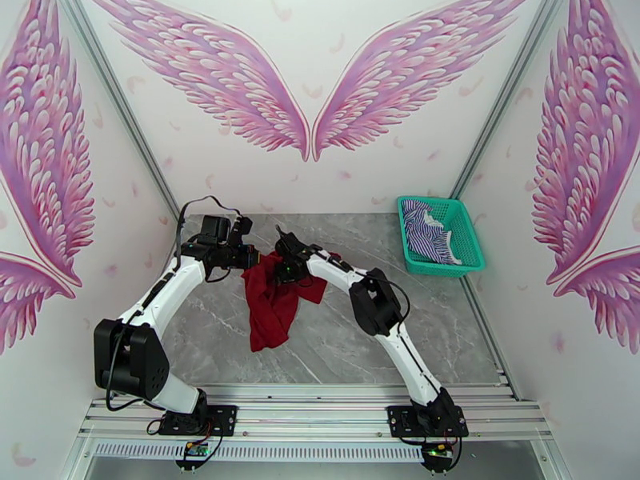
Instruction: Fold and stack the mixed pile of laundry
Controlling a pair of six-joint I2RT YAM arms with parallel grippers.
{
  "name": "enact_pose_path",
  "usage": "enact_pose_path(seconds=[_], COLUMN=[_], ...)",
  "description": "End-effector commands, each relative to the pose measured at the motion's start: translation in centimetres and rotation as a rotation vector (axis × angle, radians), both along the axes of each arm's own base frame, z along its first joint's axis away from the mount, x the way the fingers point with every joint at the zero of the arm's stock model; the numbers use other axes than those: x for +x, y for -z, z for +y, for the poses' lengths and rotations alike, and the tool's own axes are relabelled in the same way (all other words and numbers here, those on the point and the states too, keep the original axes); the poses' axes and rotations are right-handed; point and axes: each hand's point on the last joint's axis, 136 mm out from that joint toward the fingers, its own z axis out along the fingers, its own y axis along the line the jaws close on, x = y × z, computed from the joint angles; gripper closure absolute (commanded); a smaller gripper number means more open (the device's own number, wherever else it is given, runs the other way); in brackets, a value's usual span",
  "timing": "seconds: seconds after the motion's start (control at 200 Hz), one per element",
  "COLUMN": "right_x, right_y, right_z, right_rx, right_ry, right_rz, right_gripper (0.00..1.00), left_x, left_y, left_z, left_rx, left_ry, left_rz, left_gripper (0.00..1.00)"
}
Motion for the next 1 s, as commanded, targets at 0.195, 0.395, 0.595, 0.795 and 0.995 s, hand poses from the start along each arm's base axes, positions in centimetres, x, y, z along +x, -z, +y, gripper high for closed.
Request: enact_pose_path(seconds=[0.195,0.395,0.595,0.795,0.995], right_x=[0.7,0.4,0.2,0.0,2.4], right_y=[-8.4,-12.0,-11.3,-10.4,-12.6], right_z=[-6.7,-9.8,-10.4,-10.0,-11.9], right_rx=[0.026,0.209,0.217,0.235,0.153], right_ry=[0.033,0.015,-0.003,-0.005,0.074], right_rz=[-0.07,-0.003,0.029,0.059,-0.06], right_gripper=[0.93,0.83,0.88,0.96,1.0], left_x=[0.4,1.6,2.4,2.3,2.4], left_y=[-0.1,-0.5,-1.0,-1.1,-3.5], left_z=[1.4,1.9,1.3,1.2,2.4], left_rx=[0.028,0.024,-0.004,-0.005,0.037], left_ry=[-0.04,-0.07,-0.06,-0.053,-0.067], left_rz=[-0.021,-0.043,-0.052,-0.051,-0.125], left_gripper=[1.0,1.0,1.0,1.0,1.0])
